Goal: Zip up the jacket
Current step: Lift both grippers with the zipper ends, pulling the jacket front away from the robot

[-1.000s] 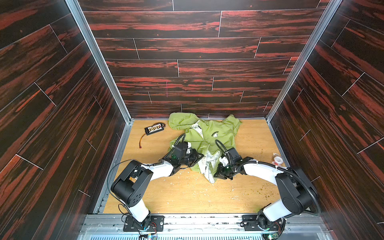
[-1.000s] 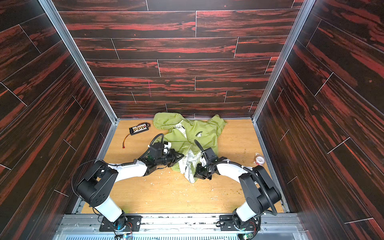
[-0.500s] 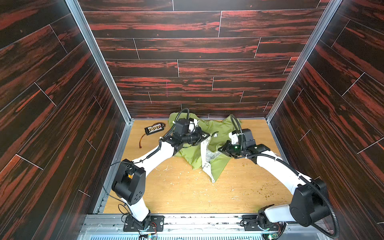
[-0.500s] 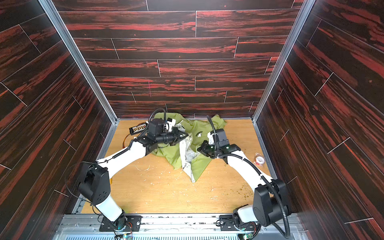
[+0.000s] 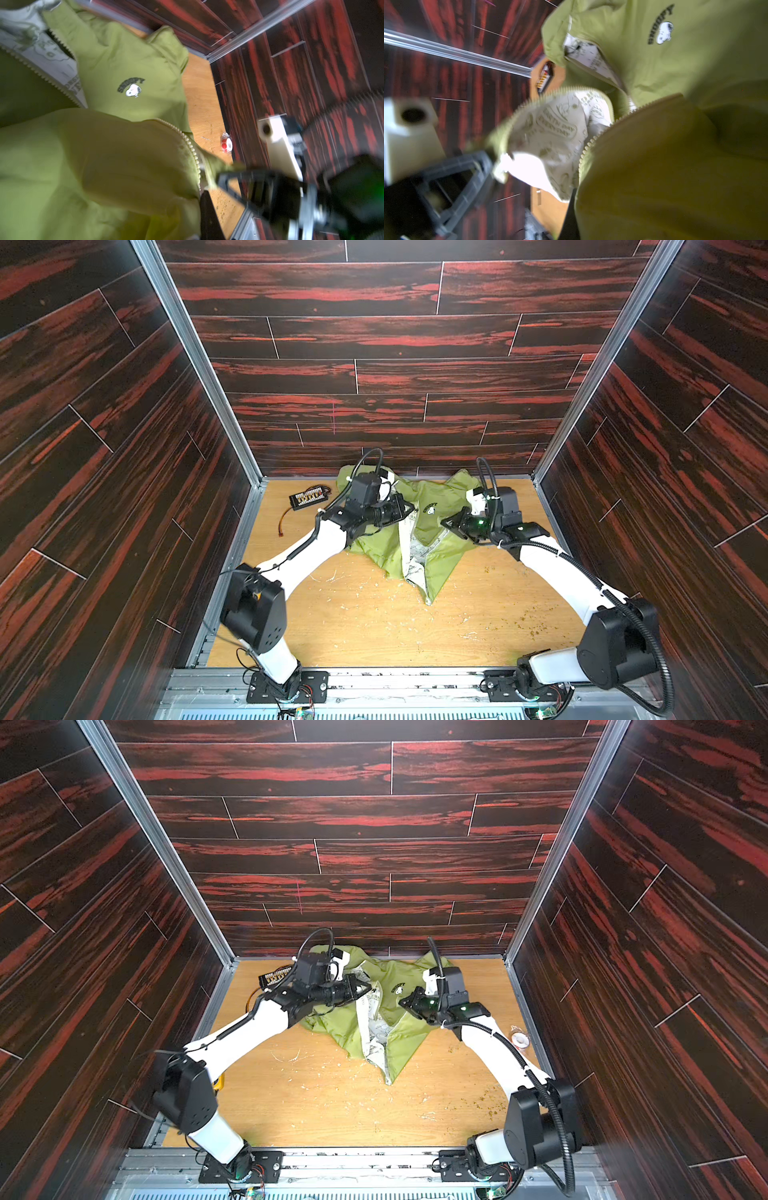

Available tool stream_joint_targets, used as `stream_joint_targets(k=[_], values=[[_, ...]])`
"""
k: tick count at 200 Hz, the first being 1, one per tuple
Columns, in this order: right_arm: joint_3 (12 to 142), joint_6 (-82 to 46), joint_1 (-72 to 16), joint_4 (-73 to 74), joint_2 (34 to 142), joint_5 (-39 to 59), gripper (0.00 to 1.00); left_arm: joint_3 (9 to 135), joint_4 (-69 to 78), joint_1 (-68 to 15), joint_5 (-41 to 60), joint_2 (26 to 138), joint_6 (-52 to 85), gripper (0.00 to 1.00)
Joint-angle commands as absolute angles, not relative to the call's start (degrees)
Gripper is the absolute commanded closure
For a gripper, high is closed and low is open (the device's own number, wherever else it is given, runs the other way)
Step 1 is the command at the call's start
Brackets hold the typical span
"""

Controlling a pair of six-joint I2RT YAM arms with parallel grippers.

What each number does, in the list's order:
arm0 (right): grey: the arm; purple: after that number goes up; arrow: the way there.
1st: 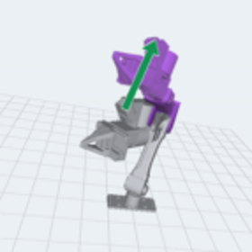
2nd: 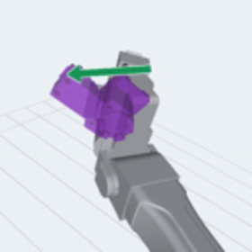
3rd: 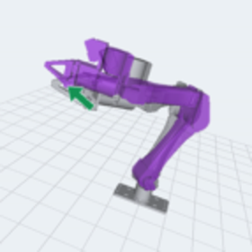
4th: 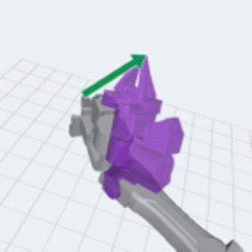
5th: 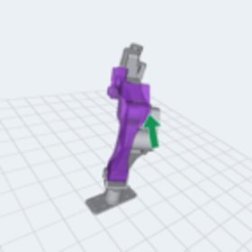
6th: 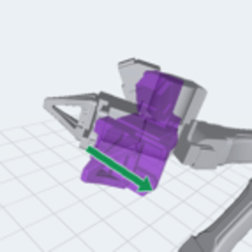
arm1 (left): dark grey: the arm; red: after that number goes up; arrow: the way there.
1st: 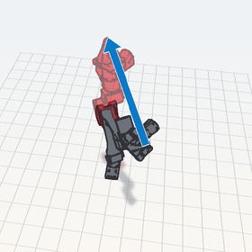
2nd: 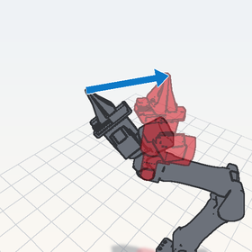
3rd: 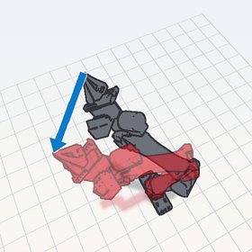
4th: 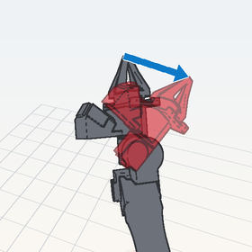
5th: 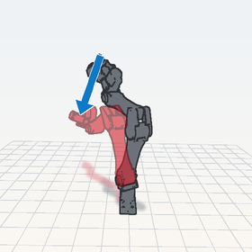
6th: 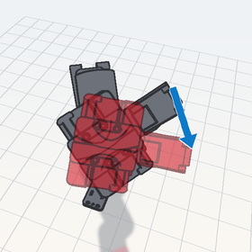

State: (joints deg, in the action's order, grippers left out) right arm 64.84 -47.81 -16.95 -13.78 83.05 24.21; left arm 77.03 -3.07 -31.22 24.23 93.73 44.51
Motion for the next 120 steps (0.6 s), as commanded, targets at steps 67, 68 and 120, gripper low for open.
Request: stream_joint_targets(k=[67, 68, 120], values=[[62.58, -62.46, -15.93, 12.07, 81.47, 31.47, 1.00, 68.08, 39.57, -29.69, 27.79, 94.92, 62.63, 1.00], [62.49, -62.61, -15.92, 12.41, 81.47, 31.43, 1.00, 68.01, 40.04, -29.65, 27.83, 94.97, 62.87, 1.00], [61.62, -64.80, -18.34, 24.12, 80.34, 28.39, 1.00, 67.77, 55.15, -29.68, 29.03, 97.50, 71.59, 1.00]])
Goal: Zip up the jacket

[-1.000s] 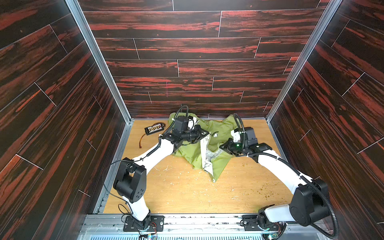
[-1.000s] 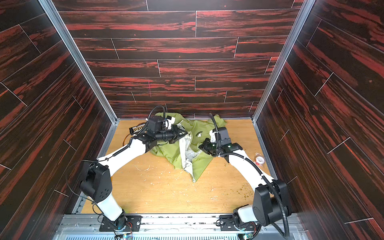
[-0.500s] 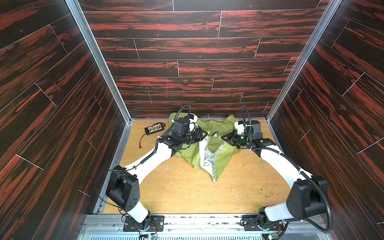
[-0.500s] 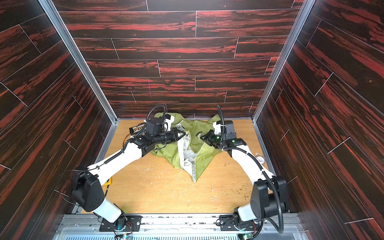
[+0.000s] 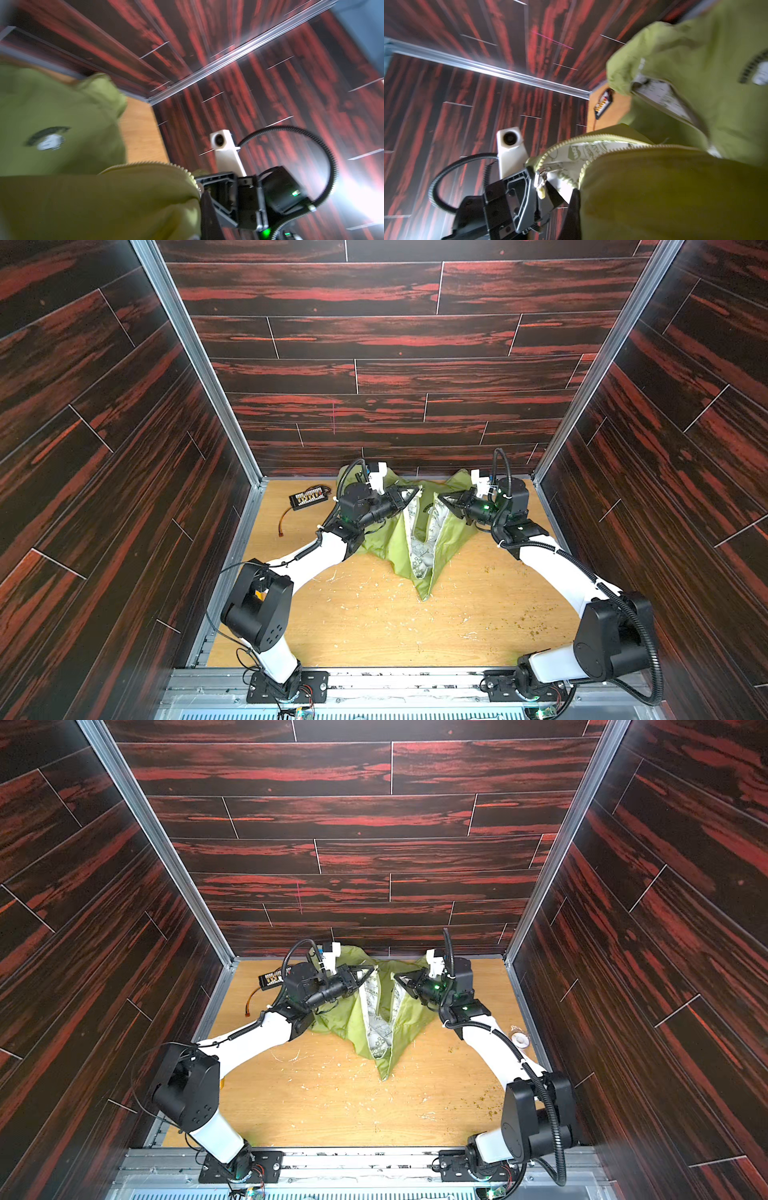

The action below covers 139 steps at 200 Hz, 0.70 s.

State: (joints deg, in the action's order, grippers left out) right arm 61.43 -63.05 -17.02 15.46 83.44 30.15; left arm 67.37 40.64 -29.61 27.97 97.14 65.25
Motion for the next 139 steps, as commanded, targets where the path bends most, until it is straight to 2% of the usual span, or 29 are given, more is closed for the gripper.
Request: stream_joint_targets(k=[1, 56, 139], values=[[61.62, -64.83, -18.44, 24.19, 80.34, 28.26, 1.00, 67.77, 55.39, -29.69, 28.97, 97.53, 71.74, 1.00], [61.21, -66.63, -18.77, 27.88, 78.73, 22.82, 1.00, 66.73, 61.70, -29.83, 29.02, 98.61, 75.43, 1.00], [66.47, -69.64, -20.25, 29.48, 81.50, 23.41, 1.00, 64.52, 65.01, -30.23, 30.34, 98.78, 76.01, 1.00]])
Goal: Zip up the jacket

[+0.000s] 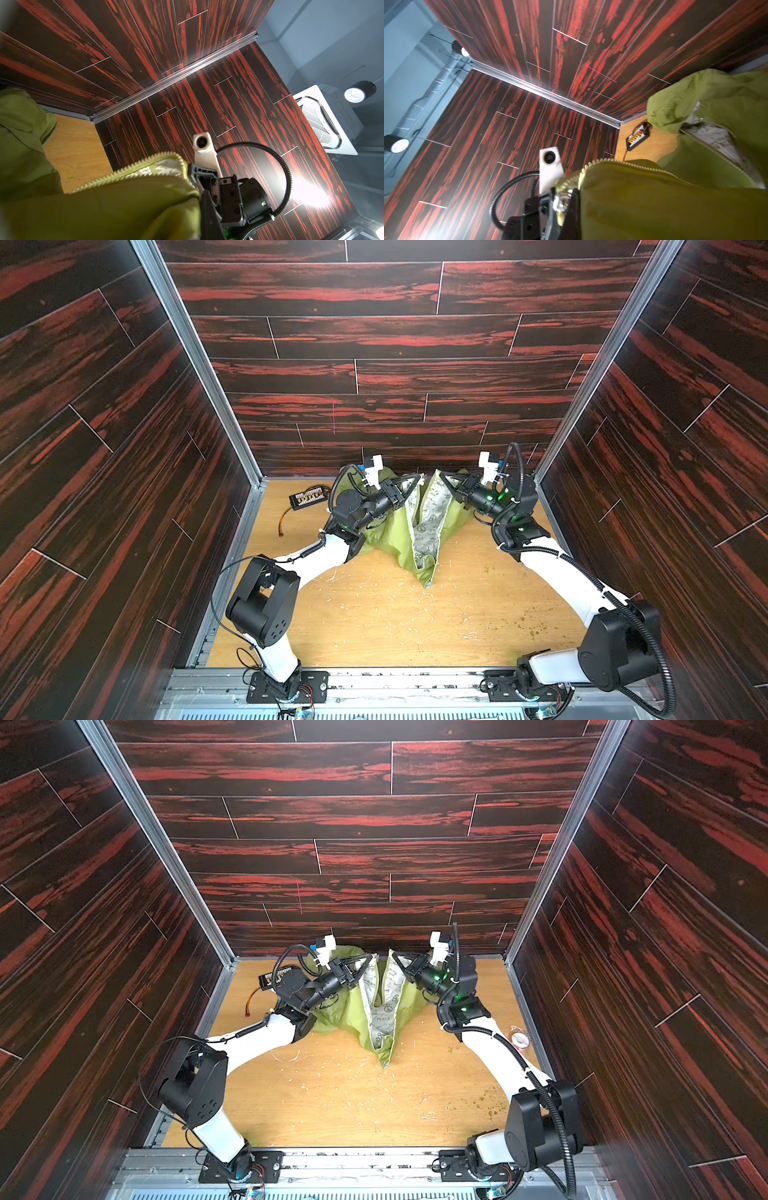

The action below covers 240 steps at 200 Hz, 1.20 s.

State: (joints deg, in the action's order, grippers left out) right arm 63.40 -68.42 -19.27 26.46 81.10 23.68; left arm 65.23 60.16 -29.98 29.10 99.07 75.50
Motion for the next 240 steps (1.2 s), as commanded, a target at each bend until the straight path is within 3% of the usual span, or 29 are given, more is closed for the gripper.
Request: stream_joint_targets(k=[1, 112, 240], values=[[66.55, -69.67, -20.23, 29.46, 81.53, 23.48, 1.00, 64.52, 65.02, -30.23, 30.33, 98.83, 76.02, 1.00], [67.25, -68.65, -24.17, 27.07, 82.76, 16.56, 1.00, 62.39, 73.28, -30.35, 23.81, 99.75, 80.59, 1.00], [68.55, -69.49, -24.87, 25.97, 84.55, 17.75, 1.00, 63.10, 74.32, -30.72, 23.33, 100.00, 81.82, 1.00]])
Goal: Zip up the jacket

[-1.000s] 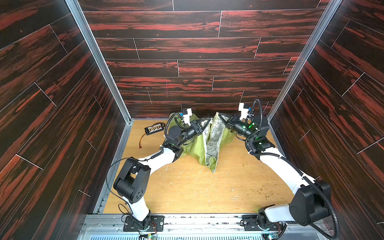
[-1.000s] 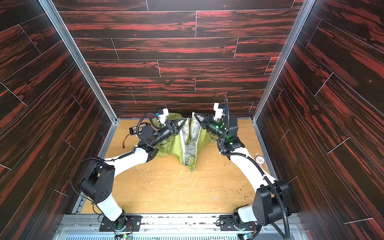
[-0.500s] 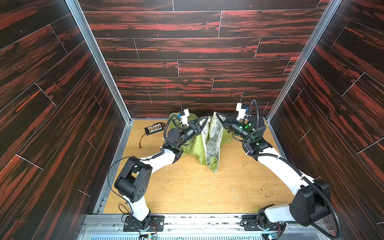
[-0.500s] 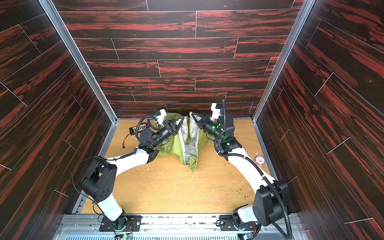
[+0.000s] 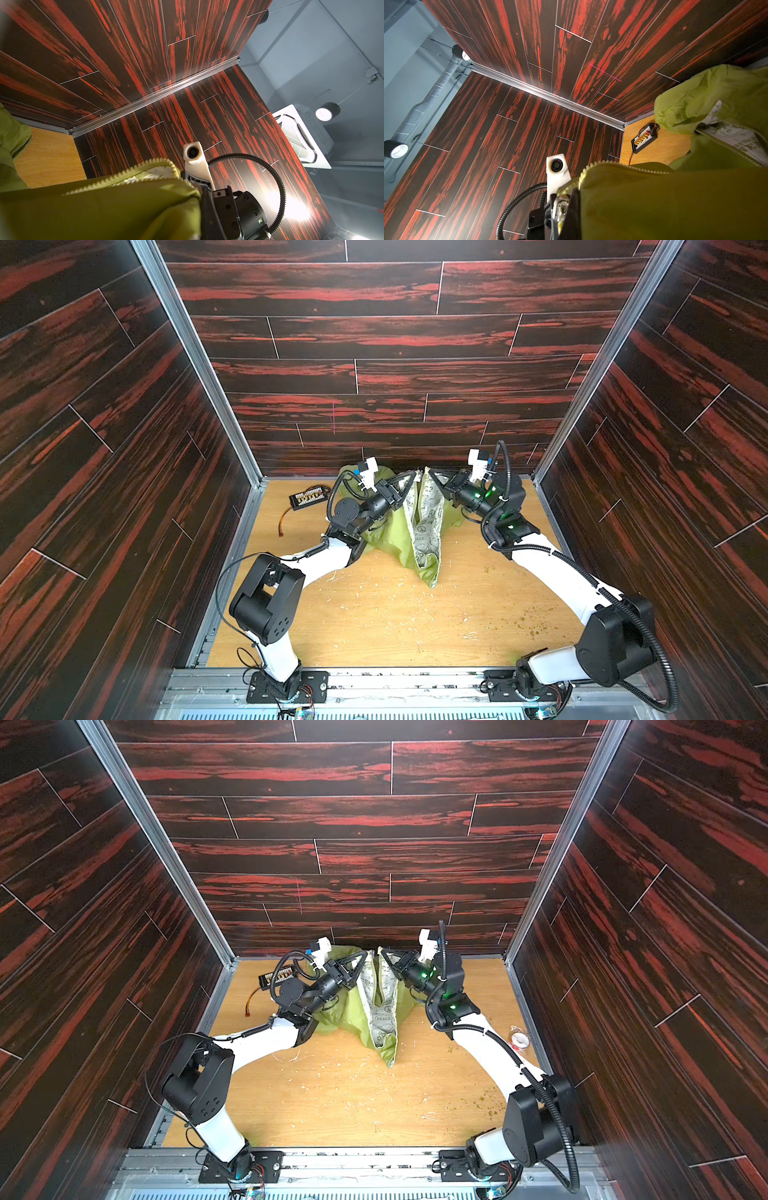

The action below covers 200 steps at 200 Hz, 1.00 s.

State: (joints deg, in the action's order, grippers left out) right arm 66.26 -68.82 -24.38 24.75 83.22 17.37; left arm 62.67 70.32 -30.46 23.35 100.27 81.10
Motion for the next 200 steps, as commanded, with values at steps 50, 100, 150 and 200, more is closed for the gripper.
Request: stream_joint_targets(k=[50, 100, 150, 200], values=[[68.14, -70.40, -24.87, 27.39, 84.29, 17.23, 1.00, 62.84, 74.35, -30.85, 23.34, 101.69, 81.90, 1.00], [68.73, -70.79, -24.98, 27.54, 84.73, 18.06, 1.00, 63.12, 74.39, -30.94, 23.03, 102.06, 82.09, 1.00], [69.36, -70.93, -25.00, 27.36, 85.08, 18.73, 1.00, 63.63, 74.64, -30.94, 22.68, 102.72, 82.32, 1.00], [69.06, -70.42, -24.90, 25.79, 84.49, 17.30, 1.00, 63.90, 75.45, -30.94, 22.39, 103.18, 82.79, 1.00]])
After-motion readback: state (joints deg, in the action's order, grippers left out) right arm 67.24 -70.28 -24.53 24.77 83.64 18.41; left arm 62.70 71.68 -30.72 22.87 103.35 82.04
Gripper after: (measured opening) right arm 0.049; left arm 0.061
